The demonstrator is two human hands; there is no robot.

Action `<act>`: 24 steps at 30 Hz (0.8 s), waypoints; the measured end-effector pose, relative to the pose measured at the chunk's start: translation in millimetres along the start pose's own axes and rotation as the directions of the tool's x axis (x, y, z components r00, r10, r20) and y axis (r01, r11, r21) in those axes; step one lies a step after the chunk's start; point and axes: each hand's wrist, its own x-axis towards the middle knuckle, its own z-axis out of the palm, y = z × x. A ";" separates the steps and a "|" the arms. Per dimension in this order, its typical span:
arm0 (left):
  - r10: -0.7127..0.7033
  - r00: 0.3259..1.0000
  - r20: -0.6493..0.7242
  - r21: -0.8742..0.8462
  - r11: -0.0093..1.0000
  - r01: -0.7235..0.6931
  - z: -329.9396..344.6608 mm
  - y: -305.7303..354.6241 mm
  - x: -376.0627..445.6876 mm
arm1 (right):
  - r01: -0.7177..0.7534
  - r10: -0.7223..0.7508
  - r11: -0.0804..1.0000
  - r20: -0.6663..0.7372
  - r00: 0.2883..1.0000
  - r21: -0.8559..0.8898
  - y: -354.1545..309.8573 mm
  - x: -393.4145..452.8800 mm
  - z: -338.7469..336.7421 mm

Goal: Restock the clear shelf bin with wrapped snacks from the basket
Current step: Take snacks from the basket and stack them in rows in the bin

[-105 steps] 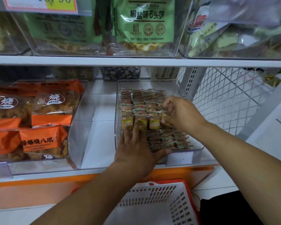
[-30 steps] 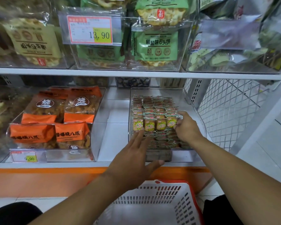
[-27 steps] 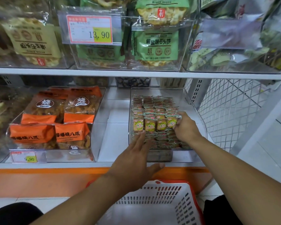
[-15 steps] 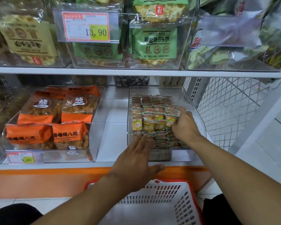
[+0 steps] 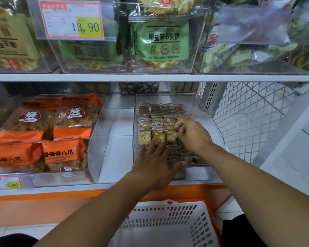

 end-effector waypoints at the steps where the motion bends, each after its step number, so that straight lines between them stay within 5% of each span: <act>1: 0.001 1.000 0.007 -0.008 1.000 -0.001 -0.8 0.3 1.3 | 0.004 -0.004 1.000 0.004 1.000 -0.003 0.6 1.0 0.6; 11: 0.010 1.000 0.022 -0.043 0.999 -0.010 3.0 -1.8 12.9 | 0.059 -0.066 0.994 0.071 0.995 0.092 6.2 8.7 0.5; 15: 0.022 1.000 -0.011 -0.036 0.999 -0.022 5.1 -1.1 12.1 | -0.074 0.078 0.996 -0.071 0.994 0.054 10.2 8.7 -3.3; 18: 0.033 0.999 -0.031 -0.029 0.999 -0.034 6.0 -1.7 12.3 | -0.169 0.169 0.985 -0.020 0.985 -0.024 12.0 6.1 -3.1; 24: 0.035 0.999 -0.034 -0.031 0.999 -0.036 7.3 -2.4 12.6 | -0.112 0.110 0.992 -0.033 0.993 -0.064 14.2 1.9 6.2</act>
